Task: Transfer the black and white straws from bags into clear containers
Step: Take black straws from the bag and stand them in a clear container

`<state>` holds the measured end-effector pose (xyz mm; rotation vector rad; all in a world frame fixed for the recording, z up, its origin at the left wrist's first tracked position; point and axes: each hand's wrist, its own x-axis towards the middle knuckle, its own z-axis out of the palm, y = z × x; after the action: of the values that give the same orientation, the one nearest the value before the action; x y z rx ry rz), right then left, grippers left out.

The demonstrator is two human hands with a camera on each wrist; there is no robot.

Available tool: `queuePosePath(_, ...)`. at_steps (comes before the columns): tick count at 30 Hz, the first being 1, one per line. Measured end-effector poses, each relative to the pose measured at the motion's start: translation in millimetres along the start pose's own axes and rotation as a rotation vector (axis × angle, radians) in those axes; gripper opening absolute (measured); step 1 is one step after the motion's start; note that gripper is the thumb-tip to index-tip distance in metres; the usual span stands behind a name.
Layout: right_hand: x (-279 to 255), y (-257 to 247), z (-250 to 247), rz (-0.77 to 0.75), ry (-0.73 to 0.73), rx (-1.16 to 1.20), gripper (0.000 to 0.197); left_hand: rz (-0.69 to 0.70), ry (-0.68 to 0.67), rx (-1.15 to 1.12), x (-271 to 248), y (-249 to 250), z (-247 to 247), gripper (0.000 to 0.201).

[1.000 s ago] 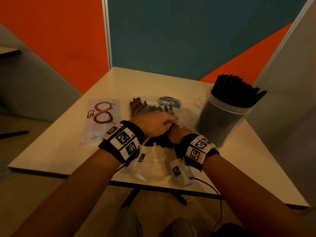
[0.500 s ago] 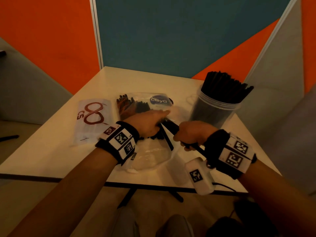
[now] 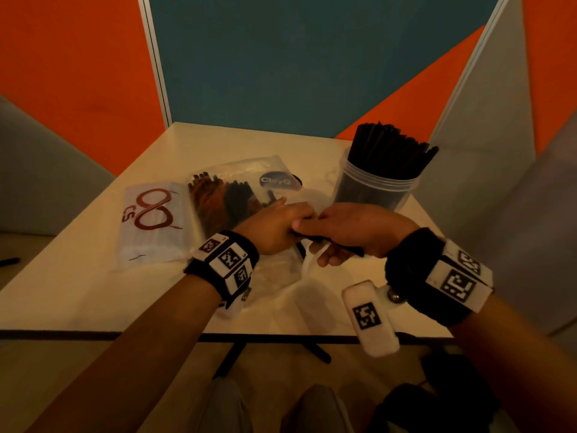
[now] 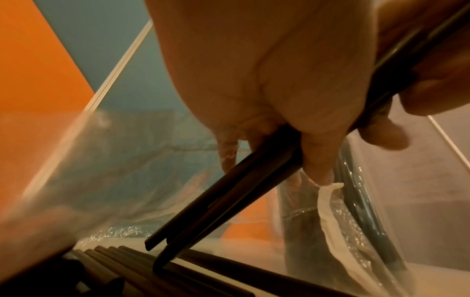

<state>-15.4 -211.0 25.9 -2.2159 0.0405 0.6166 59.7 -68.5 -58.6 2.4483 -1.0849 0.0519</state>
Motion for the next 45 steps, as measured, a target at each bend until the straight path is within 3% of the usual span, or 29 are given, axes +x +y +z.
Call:
queuePosePath(3, -22.1, 0.1, -16.0, -0.167, 0.029, 0.002, 0.063, 0.007, 0.044, -0.194, -3.3, -0.2, -3.3, 0.035)
queuePosePath(8, -53.3, -14.5, -33.3, -0.583, 0.085, -0.051, 0.039, -0.105, 0.165, -0.316, 3.0, 5.9, -15.7, 0.034)
queuePosePath(12, -47.7, -21.0, -33.1, -0.763, 0.218, 0.031, 0.038, -0.16, 0.201, -0.329, 9.0, 12.4, -30.1, 0.057)
queuePosePath(13, -46.2, -22.6, -31.7, -0.794, 0.234, 0.087, 0.043, -0.15, 0.233, -0.388, 9.9, 15.7, -36.1, 0.057)
queuePosePath(16, -43.8, -28.7, -28.0, -0.874, 0.25, 0.233, 0.057, -0.036, 0.339, -0.555, 7.5, 34.3, -55.6, 0.032)
queuePosePath(19, -38.2, -32.2, -24.7, -0.868, 0.293, 0.267, 0.064, 0.025, 0.38, -0.697, 2.1, 51.3, -67.1, 0.027)
queuePosePath(23, -21.9, -33.3, -16.3, -0.802, 0.38, 0.322, 0.054, -0.033, 0.337, -0.784, 0.0, 58.4, -60.7, 0.023)
queuePosePath(28, 11.5, -22.7, -6.8, -0.676, 0.393, 0.398, 0.04, -0.157, 0.259, -0.877, -1.9, 43.5, -40.2, 0.031)
queuePosePath(33, 27.9, -13.1, 1.1, -0.617, 0.368, 0.482, 0.059, -0.144, 0.222, -0.958, -7.0, 38.3, -29.6, 0.048)
queuePosePath(36, 34.2, -10.4, 6.2, -0.609, 0.386, 0.504, 0.055, -0.156, 0.241, -0.962, -6.4, 34.1, -23.3, 0.064)
queuePosePath(41, 41.2, -13.6, 9.6, -0.614, 0.42, 0.466, 0.027, -0.16, 0.291, -0.911, -1.9, 34.5, -18.2, 0.04)
queuePosePath(45, 44.7, -16.0, 5.1, -0.649, 0.443, 0.529, 0.021, -0.18, 0.324, -0.935, 1.7, 31.4, -17.4, 0.025)
